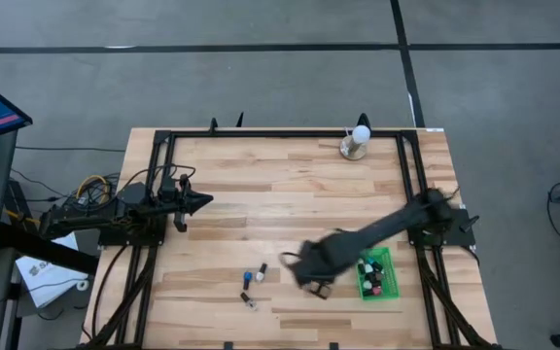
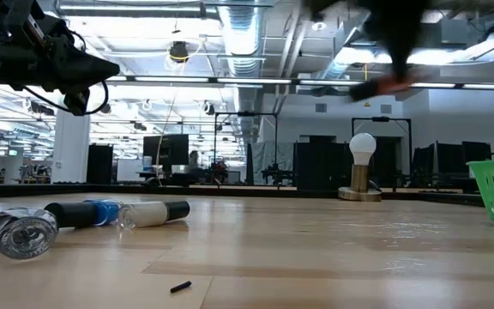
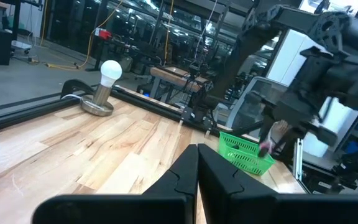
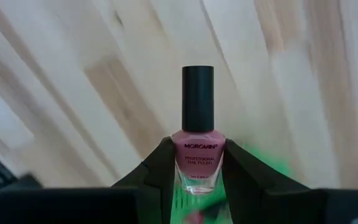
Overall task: Pick & Place Nail Polish
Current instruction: Put the pink nail polish into the green bin
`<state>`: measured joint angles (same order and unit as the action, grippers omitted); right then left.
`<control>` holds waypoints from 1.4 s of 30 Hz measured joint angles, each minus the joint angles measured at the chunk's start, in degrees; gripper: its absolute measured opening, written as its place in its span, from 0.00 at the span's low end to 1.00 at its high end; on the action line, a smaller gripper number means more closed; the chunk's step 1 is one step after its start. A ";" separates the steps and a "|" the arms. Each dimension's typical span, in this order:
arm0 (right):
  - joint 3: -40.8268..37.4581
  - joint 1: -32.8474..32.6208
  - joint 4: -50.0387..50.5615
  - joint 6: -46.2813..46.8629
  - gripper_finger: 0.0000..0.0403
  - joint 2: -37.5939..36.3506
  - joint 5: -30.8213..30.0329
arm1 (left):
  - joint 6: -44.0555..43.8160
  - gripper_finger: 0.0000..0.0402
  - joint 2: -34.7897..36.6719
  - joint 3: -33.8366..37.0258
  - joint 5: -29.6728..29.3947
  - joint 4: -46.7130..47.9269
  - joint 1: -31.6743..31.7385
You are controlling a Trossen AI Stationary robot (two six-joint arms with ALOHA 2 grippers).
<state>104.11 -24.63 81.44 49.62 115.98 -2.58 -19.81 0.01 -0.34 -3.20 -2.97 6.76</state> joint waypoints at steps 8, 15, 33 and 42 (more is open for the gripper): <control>-26.39 -11.24 -8.19 33.15 0.23 -21.18 4.26 | 0.00 0.00 0.00 0.00 0.00 0.01 0.01; -36.32 -20.71 -14.80 47.79 0.23 -26.77 5.62 | 0.00 0.00 0.00 0.00 0.00 0.01 0.00; -39.24 -20.98 -17.86 32.68 0.26 -19.06 5.71 | 0.00 0.00 0.00 0.00 0.00 0.12 0.02; -43.99 -20.78 -23.22 31.11 0.27 -19.14 9.32 | 0.01 0.00 0.00 0.00 0.00 0.21 0.01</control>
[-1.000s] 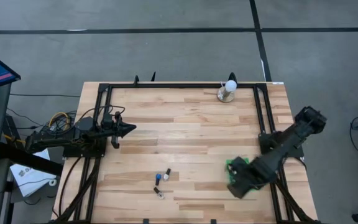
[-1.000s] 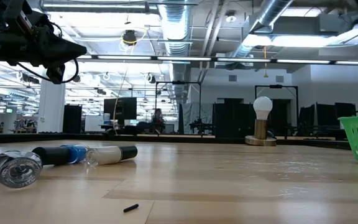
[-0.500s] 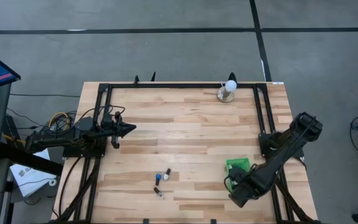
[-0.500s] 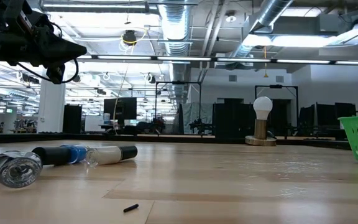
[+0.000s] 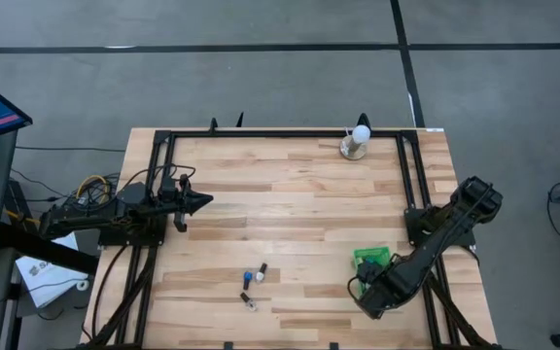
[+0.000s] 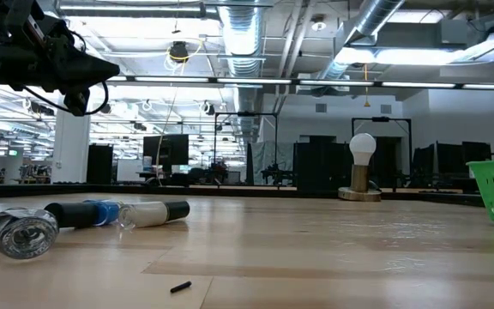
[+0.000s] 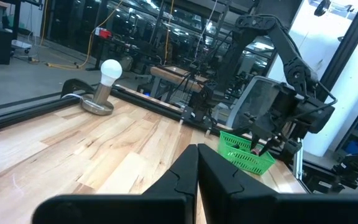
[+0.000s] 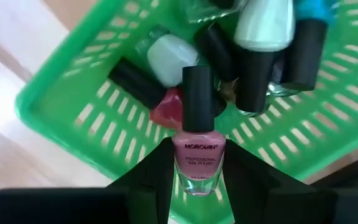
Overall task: Pick & Place Nail Polish
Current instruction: Put the pink nail polish into the green bin, then put the white nail polish into the green bin
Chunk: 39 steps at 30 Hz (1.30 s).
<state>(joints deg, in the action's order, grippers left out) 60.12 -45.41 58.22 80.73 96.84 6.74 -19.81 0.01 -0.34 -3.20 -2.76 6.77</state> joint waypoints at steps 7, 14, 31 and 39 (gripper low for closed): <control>-0.46 0.09 -0.43 -3.22 0.27 0.00 0.52 | -0.01 0.01 0.00 0.00 0.00 -0.02 0.01; -0.46 0.07 -0.43 -3.35 0.37 0.00 0.74 | 0.00 0.01 0.00 0.00 0.00 -0.02 0.01; 5.68 14.17 -3.76 -17.82 0.51 -10.53 -5.94 | -0.01 0.01 0.00 0.00 -0.01 -0.02 0.01; 11.57 25.95 -17.22 -46.90 0.48 -4.02 -7.83 | -0.01 0.01 0.00 0.00 0.00 -0.02 0.01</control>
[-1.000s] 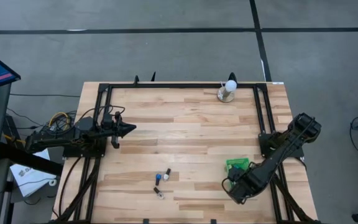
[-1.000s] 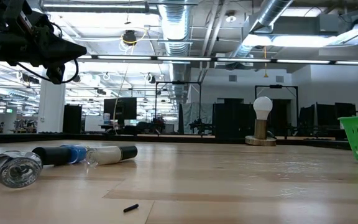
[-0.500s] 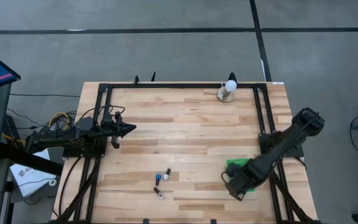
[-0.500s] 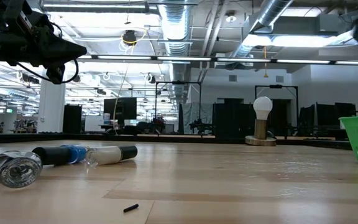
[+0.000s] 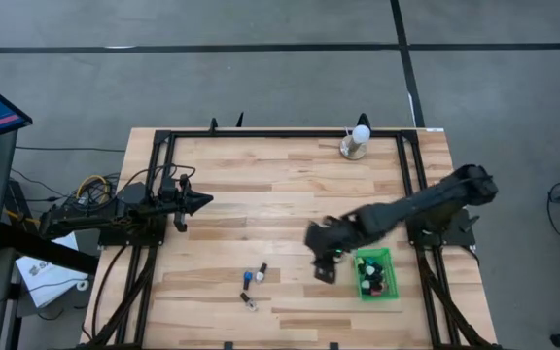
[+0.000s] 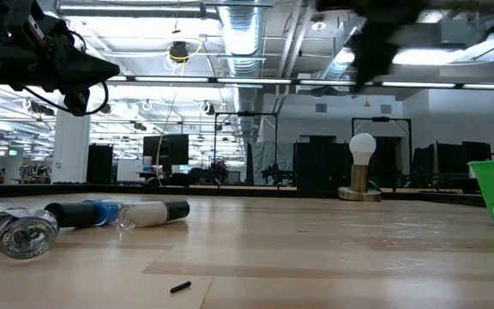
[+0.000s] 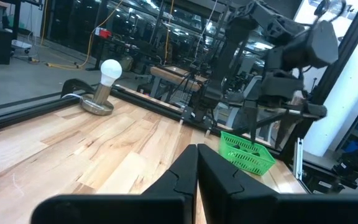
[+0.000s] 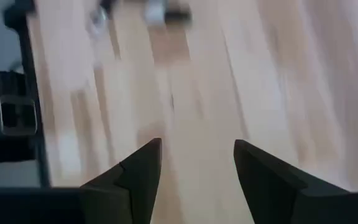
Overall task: Pick & Place Nail Polish
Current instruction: Put the white nail polish into the green bin
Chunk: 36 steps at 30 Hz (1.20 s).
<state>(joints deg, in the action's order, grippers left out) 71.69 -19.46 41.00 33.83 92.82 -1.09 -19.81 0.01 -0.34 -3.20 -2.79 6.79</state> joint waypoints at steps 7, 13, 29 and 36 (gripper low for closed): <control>11.40 5.62 -3.97 -22.04 0.51 13.40 1.09 | 0.01 0.01 0.00 0.00 -0.01 0.01 -0.01; 25.39 7.27 -2.61 -38.91 0.58 26.25 4.48 | 0.01 0.01 0.00 0.00 -0.01 -0.03 -0.02; 51.41 7.28 12.48 -59.96 0.56 48.96 7.35 | 0.01 0.01 0.00 0.00 0.00 -0.02 0.00; 51.40 7.05 12.08 -59.64 0.53 50.02 5.93 | 0.00 0.01 0.00 0.00 0.00 -0.02 -0.02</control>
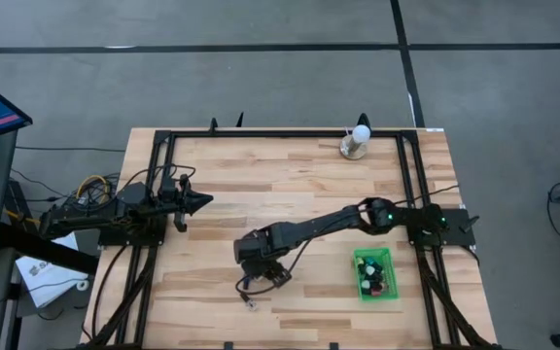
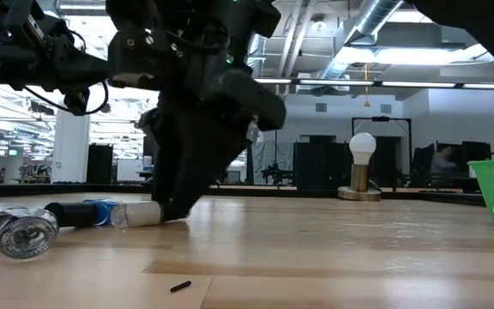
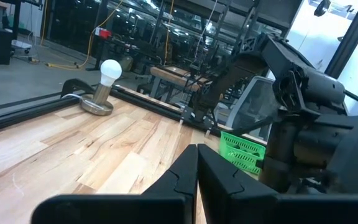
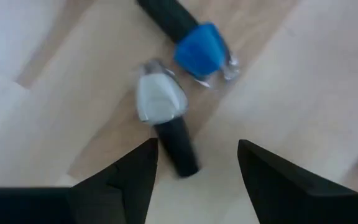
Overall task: Pick & Place Nail Polish
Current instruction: Put the white nail polish into the green bin
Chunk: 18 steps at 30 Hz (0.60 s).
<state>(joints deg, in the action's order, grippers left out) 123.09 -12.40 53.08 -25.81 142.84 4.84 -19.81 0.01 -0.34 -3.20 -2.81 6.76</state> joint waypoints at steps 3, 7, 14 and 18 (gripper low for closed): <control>-0.96 0.10 -0.26 0.38 0.46 -0.03 -2.44 | 0.00 0.01 0.00 0.00 0.00 0.00 0.00; -1.40 -0.06 -0.03 1.41 0.33 -0.12 -3.14 | 0.00 0.01 0.00 0.00 0.00 0.00 0.01; -1.49 -0.73 0.24 2.38 0.17 -0.12 -3.32 | 0.00 0.01 0.00 0.00 0.00 0.00 0.02; -1.53 -0.04 2.21 10.42 0.16 -0.43 -3.35 | 0.00 0.01 0.00 0.00 0.00 0.00 0.02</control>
<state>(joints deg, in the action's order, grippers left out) 121.56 -12.45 55.29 -15.39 142.41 1.49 -19.81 0.01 -0.34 -3.20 -2.81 6.78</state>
